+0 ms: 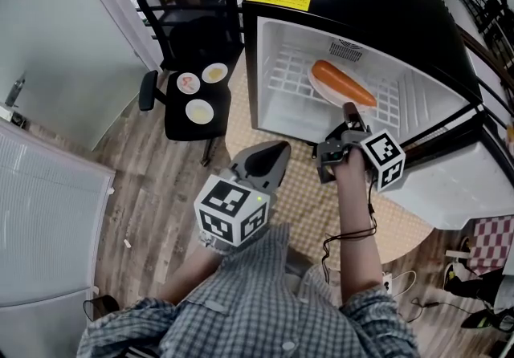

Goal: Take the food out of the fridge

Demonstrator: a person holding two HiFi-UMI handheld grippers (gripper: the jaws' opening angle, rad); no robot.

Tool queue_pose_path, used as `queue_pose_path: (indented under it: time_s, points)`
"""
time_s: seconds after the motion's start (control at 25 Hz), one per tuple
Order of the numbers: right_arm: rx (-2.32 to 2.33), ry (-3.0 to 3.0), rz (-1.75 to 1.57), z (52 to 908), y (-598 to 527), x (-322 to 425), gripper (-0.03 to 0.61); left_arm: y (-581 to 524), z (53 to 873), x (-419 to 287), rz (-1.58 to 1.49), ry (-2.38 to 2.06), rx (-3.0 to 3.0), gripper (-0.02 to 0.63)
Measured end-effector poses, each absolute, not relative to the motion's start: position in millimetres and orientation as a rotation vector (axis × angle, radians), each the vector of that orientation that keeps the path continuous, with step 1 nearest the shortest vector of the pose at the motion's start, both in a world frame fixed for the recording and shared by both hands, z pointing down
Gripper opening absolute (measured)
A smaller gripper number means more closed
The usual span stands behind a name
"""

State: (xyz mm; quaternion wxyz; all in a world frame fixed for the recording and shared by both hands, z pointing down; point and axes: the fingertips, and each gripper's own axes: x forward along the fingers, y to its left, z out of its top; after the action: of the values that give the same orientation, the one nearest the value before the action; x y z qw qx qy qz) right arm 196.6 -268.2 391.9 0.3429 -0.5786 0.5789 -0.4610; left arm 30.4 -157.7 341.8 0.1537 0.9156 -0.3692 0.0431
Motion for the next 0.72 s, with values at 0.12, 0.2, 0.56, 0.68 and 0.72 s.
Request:
queue_pose_path:
  time_s: [0.12,0.2,0.56,0.68,0.72]
  points:
    - [-1.488,1.499,-1.205,392,-266,197,0.046,-164,343,35,0.092,-1.035,2.599,0.003]
    - [-1.480,1.500,-1.208,392,-264,197,0.046,-170,348,39,0.068,-1.007,2.557,0.003]
    - [-1.475,1.527,-1.220,393,-255,197,0.046,-204,362,64,-0.078,-0.841,2.339,0.034]
    - [-1.468,1.537,-1.221,393,-255,197,0.045,-218,365,75,-0.113,-0.816,2.277,0.077]
    - [-1.465,1.540,-1.222,392,-254,197,0.044,-223,367,77,-0.123,-0.817,2.255,0.087]
